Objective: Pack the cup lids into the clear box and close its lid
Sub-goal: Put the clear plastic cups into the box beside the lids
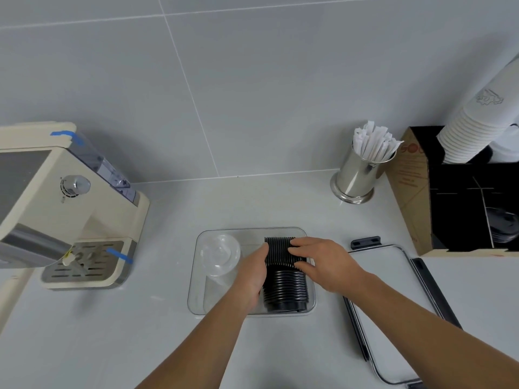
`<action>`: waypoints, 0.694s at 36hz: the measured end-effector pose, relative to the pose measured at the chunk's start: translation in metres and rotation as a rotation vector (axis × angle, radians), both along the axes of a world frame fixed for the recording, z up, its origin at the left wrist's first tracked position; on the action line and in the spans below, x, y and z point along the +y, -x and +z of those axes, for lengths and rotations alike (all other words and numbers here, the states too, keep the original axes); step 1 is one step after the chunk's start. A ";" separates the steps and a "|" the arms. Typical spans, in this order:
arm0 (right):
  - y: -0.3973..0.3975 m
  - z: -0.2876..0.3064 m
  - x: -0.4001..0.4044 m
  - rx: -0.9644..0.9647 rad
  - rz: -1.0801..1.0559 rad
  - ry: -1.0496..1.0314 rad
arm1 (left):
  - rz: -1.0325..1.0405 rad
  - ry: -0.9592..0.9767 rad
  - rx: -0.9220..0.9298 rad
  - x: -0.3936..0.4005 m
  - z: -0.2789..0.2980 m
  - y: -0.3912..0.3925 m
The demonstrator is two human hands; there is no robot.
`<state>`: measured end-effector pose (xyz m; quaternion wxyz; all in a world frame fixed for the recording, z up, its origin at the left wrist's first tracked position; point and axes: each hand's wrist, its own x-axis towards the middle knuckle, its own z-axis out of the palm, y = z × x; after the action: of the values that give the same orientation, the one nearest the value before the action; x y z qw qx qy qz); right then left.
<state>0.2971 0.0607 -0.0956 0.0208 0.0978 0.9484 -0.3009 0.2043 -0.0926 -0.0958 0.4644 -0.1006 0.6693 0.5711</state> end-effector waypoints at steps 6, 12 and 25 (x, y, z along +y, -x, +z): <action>-0.007 -0.009 -0.003 0.086 -0.001 -0.005 | -0.007 0.025 0.008 -0.002 -0.003 -0.001; -0.013 -0.010 -0.005 0.123 -0.013 -0.024 | -0.037 0.024 0.020 -0.003 -0.005 -0.003; -0.013 -0.010 -0.008 0.106 -0.088 -0.052 | -0.067 0.027 0.154 0.000 0.001 -0.001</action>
<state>0.3097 0.0526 -0.1054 -0.0451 0.1239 0.9505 -0.2814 0.2052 -0.0926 -0.0944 0.4289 -0.0400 0.7137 0.5523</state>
